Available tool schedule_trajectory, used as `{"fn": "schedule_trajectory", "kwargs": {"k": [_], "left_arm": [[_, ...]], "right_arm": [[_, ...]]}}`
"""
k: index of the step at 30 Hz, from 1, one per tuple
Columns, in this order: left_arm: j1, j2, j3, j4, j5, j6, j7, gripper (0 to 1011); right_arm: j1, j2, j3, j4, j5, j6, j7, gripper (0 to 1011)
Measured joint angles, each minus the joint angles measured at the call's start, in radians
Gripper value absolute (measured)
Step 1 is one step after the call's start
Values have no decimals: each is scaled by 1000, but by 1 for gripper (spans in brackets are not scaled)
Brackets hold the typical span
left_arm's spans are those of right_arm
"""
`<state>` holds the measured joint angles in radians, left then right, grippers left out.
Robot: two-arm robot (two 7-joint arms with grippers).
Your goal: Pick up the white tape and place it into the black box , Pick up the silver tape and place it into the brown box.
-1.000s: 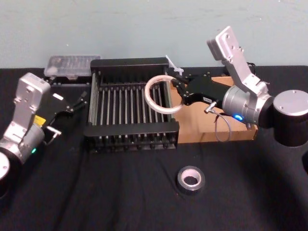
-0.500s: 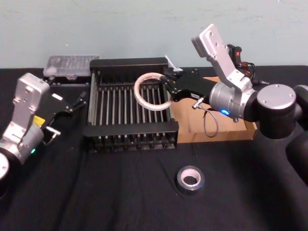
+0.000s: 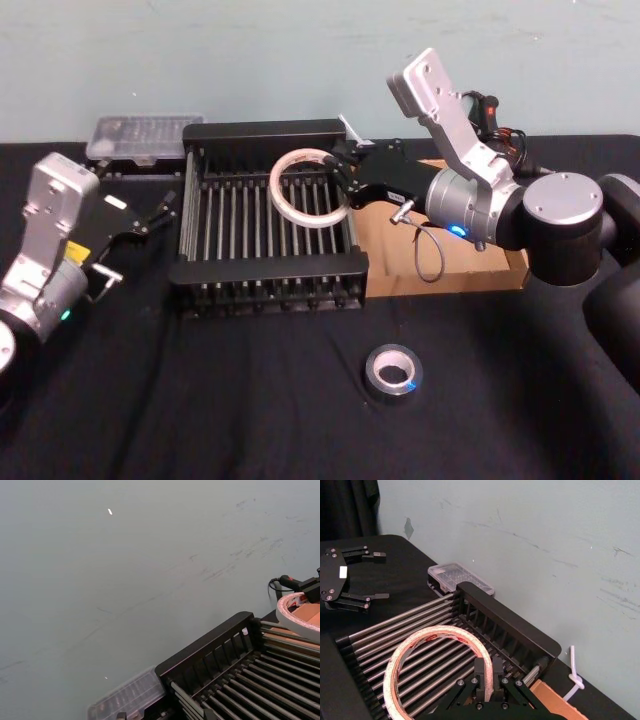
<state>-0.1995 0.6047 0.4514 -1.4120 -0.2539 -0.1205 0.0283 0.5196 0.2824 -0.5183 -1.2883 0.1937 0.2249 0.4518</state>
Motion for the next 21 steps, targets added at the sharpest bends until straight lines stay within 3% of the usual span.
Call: {"fn": "schedule_trajectory", "kwargs": {"k": [4,8,21], "left_arm": [[0,0,0,0,0,0,0,1001],[0,0,0,0,0,0,0,1001],[0,0,0,0,0,0,0,1001]], "right_arm": [[-1,1,0,-2,0,1,0,97],[-2,2,1,-3,1,3,0,176],[-3,3,2,-5,2,5,-1,589]]}}
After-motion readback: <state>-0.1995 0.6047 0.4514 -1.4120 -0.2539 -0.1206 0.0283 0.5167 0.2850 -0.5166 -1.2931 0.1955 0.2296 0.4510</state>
